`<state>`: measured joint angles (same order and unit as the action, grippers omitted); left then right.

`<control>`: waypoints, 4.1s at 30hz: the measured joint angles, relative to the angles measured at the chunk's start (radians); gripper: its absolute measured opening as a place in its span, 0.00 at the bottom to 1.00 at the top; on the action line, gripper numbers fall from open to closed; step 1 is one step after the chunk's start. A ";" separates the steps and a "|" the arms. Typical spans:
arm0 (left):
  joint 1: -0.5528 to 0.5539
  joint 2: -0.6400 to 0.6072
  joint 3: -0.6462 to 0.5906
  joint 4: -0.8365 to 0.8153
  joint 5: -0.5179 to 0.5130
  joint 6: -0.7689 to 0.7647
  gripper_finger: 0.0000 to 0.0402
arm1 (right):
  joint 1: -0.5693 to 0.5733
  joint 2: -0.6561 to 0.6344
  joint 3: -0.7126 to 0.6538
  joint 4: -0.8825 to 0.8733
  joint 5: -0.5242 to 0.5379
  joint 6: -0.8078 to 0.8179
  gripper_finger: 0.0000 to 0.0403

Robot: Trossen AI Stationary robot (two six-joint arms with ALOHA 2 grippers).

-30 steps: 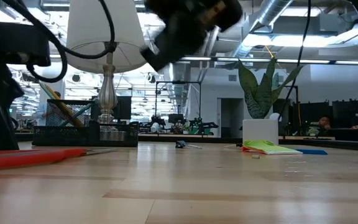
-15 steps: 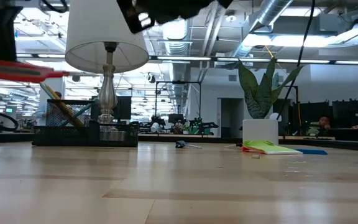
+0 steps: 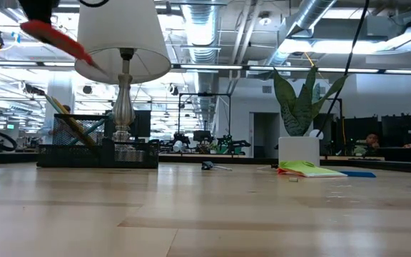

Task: Pick and place office supplies into organizer
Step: Put the red scissors into the black desk organizer

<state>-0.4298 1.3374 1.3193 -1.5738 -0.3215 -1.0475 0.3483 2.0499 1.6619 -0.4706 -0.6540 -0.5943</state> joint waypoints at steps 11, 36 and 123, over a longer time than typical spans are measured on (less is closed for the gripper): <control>0.273 -0.309 0.000 0.001 0.233 -0.042 0.01 | 0.010 0.000 0.000 0.000 0.001 0.000 0.00; 0.605 -0.205 -0.066 0.073 0.526 0.194 0.03 | -0.004 0.000 0.000 0.032 0.001 0.002 0.00; 0.238 -0.205 -0.066 0.402 0.511 0.157 0.05 | -0.097 0.130 0.048 0.857 0.901 -0.059 0.20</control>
<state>-0.1921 1.1328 1.2533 -1.1714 0.1900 -0.8905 0.2510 2.1799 1.7100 0.3865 0.2472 -0.6537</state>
